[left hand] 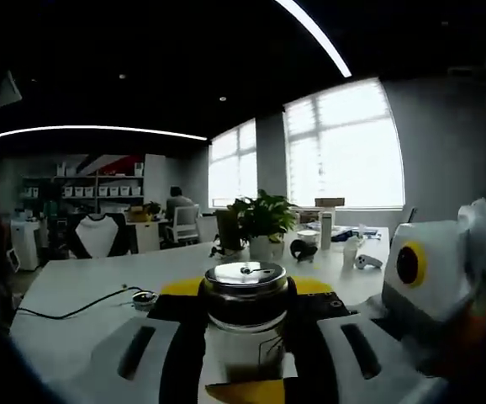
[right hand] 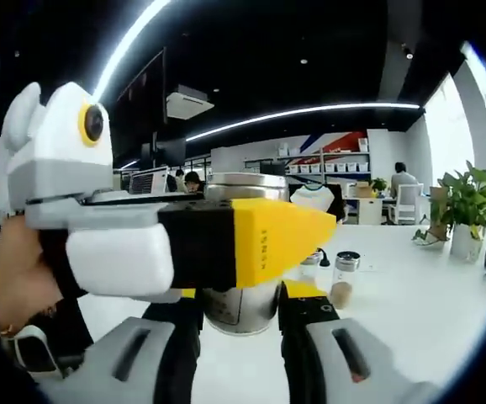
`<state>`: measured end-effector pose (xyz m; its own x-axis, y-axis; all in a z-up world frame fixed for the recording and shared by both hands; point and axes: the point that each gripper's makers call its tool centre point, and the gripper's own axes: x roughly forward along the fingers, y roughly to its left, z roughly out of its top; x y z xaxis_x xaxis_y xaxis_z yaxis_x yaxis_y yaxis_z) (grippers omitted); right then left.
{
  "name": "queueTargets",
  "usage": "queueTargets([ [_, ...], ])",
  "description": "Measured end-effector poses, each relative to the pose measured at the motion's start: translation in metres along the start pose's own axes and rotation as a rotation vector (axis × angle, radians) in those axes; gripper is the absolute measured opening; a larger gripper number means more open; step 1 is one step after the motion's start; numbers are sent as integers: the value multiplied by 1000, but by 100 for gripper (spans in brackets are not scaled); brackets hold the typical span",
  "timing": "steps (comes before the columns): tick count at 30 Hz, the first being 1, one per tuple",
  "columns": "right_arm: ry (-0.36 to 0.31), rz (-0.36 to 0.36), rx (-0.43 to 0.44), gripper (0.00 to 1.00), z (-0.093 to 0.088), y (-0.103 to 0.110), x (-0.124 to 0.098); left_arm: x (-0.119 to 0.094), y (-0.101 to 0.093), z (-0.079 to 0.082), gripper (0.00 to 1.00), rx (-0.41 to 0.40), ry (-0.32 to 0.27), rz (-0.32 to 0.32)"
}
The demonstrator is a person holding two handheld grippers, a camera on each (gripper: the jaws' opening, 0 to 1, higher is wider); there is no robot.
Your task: Rotate the seasoning bottle until the label or dispensing opening points toward the visible target arrow and the bottle remains upright within the marked orientation range
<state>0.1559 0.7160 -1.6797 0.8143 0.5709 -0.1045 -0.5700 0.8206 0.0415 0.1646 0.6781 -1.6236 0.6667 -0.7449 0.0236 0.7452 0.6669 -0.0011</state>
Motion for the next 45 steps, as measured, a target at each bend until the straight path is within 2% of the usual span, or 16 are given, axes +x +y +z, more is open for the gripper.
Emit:
queueTargets([
  [2,2,29,-4,32,-1,2,0,-1,1,-1,39,-43,-6,-41],
  [6,-2,77,29,34,-1,5,-1,-4,-2,-4,39,-26,9,-113],
  [8,3,76,30,37,-2,4,-2,-6,-7,-3,39,-60,10,-169],
  [11,8,95,25,37,-3,8,-3,-8,-6,-4,39,-96,10,-203],
  [17,7,131,39,37,-3,13,-4,-14,-11,-3,39,-68,19,-274],
  [22,11,150,38,37,-5,16,-4,-17,-11,-5,39,-61,16,-301],
  [26,13,142,40,36,-7,16,-4,-16,-6,-8,39,-64,8,-276],
  [30,21,137,42,35,-10,14,-4,-16,4,-8,39,-79,-30,-229],
  [35,15,140,48,35,-9,13,-5,-17,11,-15,39,-69,-28,-201],
  [37,17,131,47,35,-10,12,-5,-18,19,-15,39,-56,-58,-157],
  [42,38,134,43,37,-14,13,-3,-23,25,-24,39,-55,-44,-147],
  [45,28,144,66,39,-14,15,-2,-27,32,-29,39,-68,-44,-133],
])
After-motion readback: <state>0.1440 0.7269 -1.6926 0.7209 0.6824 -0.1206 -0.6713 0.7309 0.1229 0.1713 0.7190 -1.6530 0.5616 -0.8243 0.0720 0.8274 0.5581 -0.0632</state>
